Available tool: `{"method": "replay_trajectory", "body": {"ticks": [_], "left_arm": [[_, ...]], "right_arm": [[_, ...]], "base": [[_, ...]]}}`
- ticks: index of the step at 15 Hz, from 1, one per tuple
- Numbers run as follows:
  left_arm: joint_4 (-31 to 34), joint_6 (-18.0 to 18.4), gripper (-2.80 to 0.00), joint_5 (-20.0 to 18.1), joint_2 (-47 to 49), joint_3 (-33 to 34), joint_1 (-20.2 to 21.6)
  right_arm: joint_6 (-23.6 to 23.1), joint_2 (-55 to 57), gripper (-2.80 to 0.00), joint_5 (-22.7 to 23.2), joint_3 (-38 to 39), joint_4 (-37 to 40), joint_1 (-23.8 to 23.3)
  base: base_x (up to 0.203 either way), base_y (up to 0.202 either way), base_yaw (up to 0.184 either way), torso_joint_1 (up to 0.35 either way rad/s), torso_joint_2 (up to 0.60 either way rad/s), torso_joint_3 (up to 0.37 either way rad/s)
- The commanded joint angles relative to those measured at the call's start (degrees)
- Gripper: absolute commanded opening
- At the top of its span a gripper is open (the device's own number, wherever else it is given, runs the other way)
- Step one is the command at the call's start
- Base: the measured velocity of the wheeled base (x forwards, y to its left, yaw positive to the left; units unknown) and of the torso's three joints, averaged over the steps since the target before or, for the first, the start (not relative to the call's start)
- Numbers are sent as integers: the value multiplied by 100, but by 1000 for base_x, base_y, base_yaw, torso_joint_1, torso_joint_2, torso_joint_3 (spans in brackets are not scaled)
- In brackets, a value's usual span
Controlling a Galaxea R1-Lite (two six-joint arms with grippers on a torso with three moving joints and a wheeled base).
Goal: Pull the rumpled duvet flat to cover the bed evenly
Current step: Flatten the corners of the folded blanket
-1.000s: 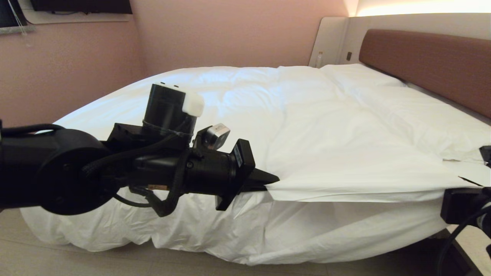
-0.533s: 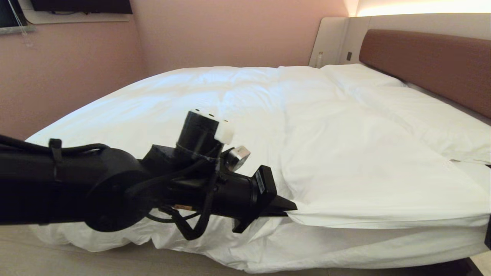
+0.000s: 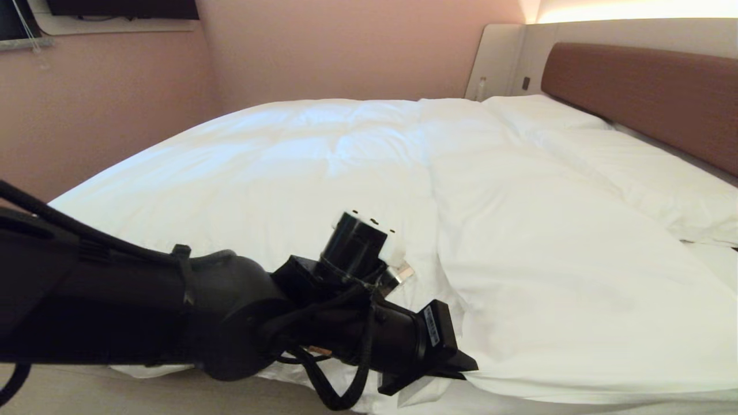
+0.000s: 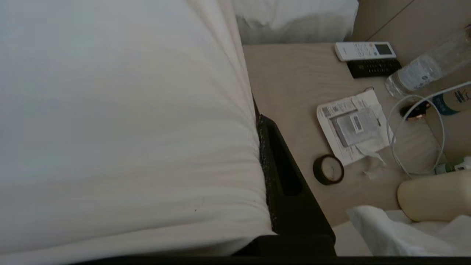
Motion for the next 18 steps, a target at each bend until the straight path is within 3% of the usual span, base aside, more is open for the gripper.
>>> {"method": "replay_trajectory", "body": {"ticks": [1,5,8,15,16,17,18], "left_arm": [[8,-30,-280,-16,104,14,-133],[41,37,-280,-7,208,32,-298],[34,46,-280,-7,276,24,-346],[26,37,-280,2,348,-12,-354],[11,42,0,11,363,-3,-354],[8,37,0,20,366,-3,-354],[-6,54,0,173,366,-10,-354]], "right_arm": [[3,-442,-280,70,-27,1605,-91],[2,-839,-280,97,9,2195,-214],[3,-807,-280,355,53,2196,-241],[3,-787,-280,441,71,2188,-241],[3,-769,-46,448,46,2179,-241],[3,-769,0,449,36,2179,-241],[0,-769,0,458,9,2179,-241]], "base": [[0,0,0,0,0,0],[0,0,0,0,0,0],[0,0,0,0,0,0],[0,0,0,0,0,0],[0,0,0,0,0,0],[0,0,0,0,0,0],[0,0,0,0,0,0]]}}
